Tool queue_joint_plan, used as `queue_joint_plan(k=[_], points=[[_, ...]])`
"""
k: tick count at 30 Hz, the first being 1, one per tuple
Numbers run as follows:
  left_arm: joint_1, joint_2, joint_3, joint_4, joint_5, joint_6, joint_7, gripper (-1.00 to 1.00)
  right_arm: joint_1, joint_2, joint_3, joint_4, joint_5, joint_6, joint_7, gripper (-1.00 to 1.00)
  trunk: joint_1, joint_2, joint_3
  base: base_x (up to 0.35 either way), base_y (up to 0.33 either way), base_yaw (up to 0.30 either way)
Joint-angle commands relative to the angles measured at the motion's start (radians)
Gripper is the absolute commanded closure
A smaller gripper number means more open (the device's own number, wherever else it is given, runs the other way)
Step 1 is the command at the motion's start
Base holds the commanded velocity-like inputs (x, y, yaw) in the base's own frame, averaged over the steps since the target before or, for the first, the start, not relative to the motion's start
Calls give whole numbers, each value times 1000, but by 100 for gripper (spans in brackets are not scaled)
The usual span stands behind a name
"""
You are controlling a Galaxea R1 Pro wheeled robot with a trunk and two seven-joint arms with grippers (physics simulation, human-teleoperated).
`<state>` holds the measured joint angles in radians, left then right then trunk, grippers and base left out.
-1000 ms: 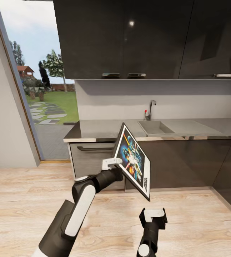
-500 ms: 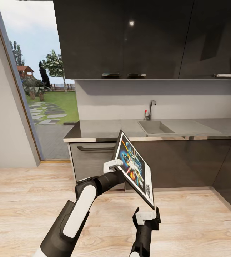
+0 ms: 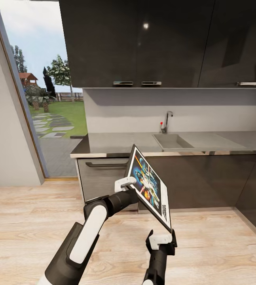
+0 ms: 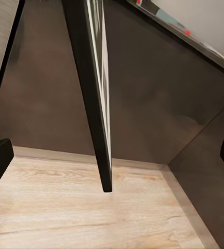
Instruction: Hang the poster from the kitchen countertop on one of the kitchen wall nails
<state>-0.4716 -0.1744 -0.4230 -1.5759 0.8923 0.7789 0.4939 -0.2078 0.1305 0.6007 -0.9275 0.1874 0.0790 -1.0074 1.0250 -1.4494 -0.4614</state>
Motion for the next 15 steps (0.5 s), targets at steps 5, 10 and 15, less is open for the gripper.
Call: queue_joint_plan(k=[5,10,15], points=[[-1,0,0,-1,10,-2,11,100,-1,2,2,0,5,8,-6,-100,0,-1,-1,0,0,0],[-1,0,0,-1,10,-4,21,100,-2,5,3,-3,7,11,-8,-100,0,-1,-1,0,0,0],[-1,0,0,-1,10,-4,23,100,-9,9,2,-3,7,12,-7,-100,0,-1,-1,0,0,0]])
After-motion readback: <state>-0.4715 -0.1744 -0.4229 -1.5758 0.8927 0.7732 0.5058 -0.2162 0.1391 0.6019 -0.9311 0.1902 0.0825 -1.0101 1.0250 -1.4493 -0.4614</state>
